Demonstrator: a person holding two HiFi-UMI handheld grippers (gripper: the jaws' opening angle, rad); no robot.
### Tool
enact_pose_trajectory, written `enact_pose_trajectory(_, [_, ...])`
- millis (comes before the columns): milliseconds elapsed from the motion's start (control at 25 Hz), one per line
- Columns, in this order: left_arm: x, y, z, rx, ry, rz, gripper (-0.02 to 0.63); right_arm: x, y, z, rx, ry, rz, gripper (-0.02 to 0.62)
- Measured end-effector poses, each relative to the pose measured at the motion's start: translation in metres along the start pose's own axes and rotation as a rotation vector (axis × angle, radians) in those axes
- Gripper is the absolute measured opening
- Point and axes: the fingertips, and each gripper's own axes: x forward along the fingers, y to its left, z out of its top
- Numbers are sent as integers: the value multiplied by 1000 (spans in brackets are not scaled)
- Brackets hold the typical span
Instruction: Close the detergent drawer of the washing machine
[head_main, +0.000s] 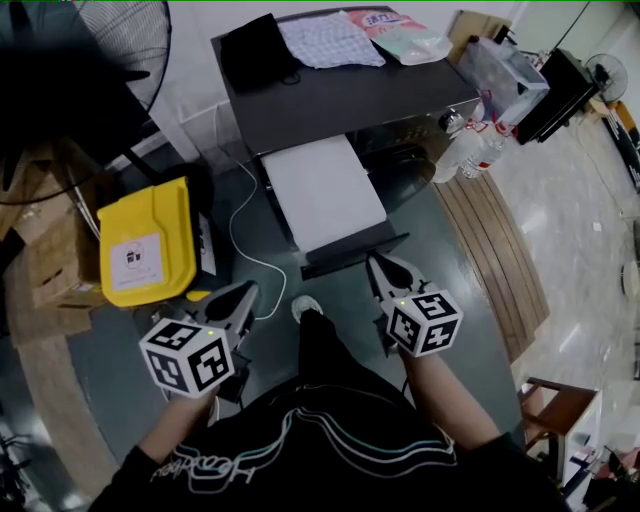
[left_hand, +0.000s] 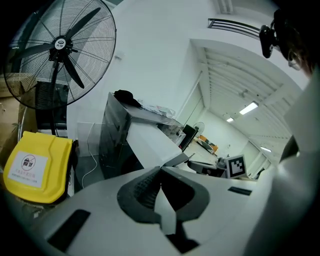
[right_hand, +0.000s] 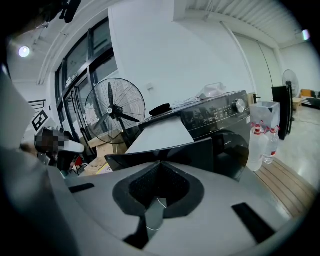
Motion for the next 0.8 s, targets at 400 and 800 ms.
enact_pose_trajectory(400, [5,-1,-2,-8,13,-11,26,1,1,2,-7,-1,-11,26])
enact_pose_trajectory(800, [8,3,-3,-18,19,-6,26,1,1,10,-28,-25,-22,26])
